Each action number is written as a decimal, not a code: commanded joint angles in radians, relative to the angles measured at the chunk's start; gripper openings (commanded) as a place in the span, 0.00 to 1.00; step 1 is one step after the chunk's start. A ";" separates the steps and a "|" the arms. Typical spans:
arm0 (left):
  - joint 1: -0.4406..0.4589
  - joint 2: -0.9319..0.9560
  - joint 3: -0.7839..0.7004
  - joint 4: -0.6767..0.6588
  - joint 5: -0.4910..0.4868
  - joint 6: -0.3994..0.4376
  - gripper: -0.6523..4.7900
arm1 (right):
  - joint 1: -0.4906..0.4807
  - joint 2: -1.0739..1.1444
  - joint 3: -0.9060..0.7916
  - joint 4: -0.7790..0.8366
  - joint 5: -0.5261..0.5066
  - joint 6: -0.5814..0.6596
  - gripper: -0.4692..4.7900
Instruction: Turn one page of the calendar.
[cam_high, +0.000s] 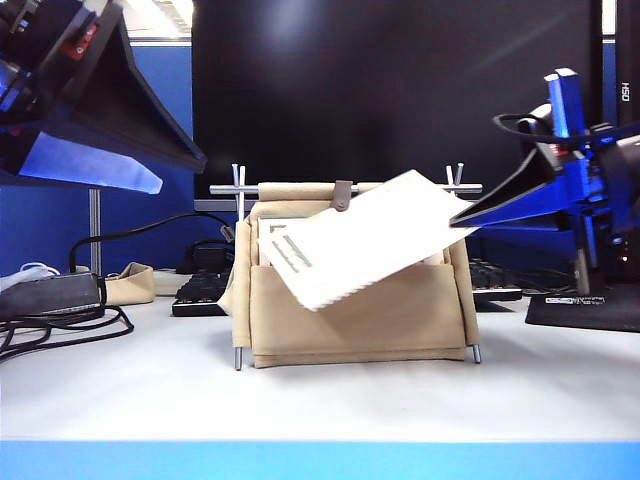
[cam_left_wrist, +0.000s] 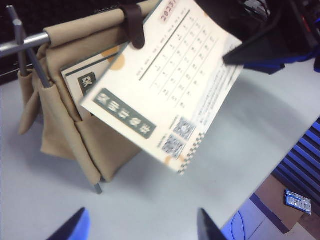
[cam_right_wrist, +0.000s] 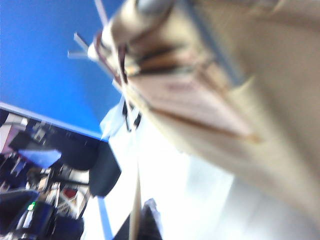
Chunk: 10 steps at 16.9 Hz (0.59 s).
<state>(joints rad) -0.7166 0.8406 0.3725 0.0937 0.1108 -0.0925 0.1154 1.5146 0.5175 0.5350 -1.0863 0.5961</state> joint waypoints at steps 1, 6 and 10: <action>0.000 0.000 0.001 0.017 -0.003 0.007 0.64 | 0.051 -0.048 0.002 -0.045 0.034 -0.077 0.08; 0.000 0.000 0.001 0.016 -0.003 0.007 0.64 | 0.117 -0.209 0.002 -0.310 0.238 -0.329 0.08; 0.000 0.000 0.001 0.016 -0.002 0.007 0.64 | 0.138 -0.285 0.000 -0.450 0.283 -0.452 0.08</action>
<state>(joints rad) -0.7166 0.8413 0.3725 0.0937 0.1097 -0.0925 0.2405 1.2430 0.5163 0.1112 -0.8215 0.1867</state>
